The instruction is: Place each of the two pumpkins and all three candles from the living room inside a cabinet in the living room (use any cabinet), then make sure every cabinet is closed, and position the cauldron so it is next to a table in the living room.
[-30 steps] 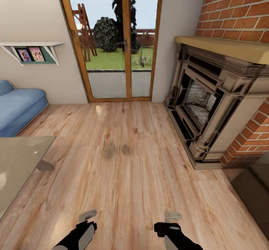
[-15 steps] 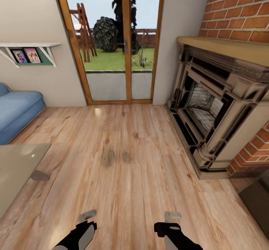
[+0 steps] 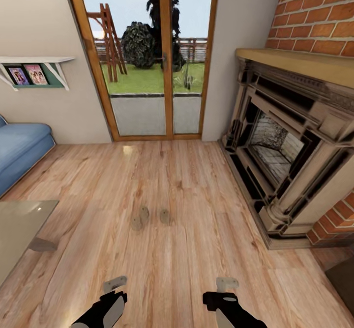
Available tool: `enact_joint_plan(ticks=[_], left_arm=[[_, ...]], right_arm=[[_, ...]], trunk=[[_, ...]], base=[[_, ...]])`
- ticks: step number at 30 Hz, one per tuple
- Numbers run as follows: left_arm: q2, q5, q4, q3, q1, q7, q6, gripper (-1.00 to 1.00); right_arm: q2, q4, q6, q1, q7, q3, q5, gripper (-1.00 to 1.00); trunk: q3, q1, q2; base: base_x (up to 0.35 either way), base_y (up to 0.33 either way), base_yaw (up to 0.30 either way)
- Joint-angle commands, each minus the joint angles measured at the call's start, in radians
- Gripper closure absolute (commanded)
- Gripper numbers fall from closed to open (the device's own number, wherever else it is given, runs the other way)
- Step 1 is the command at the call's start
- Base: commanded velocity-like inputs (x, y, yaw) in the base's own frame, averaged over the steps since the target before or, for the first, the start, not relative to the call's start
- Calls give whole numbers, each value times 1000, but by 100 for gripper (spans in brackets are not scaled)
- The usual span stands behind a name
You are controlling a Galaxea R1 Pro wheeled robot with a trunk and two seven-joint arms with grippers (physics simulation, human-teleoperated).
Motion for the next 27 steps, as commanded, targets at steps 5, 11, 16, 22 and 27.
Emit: enact_joint_plan(ticks=[5,11,16,22,27], left_arm=[[1,5,-3,-8,0,7,7,-100],[1,5,-2,-8,0,7,7,-100],[2,4,-3,-8,0,7,3,-100],[2,8,-2,-8,0,9,-14,-100],[2,9,-1,-8,1,9,-16,-100]], right_arm=[[-1,-2,4,-1,-9,8,-6,-100],[-1,-1,4,-1,-8,8,-6,-100],[-1,-1,4,-1,-7,8,-6,-100],[-1,0,4,-1,-7,8,-7,-100],[-1,0,5,-1,-7,8,-8,-100]], trunk=[[-1,1,-1],[-1,1,-1],[-1,1,-1],[-1,1,-1],[-1,1,-1]], base=[[330,0,0],[324,0,0],[207,0,0],[26,0,0],[2,0,0]])
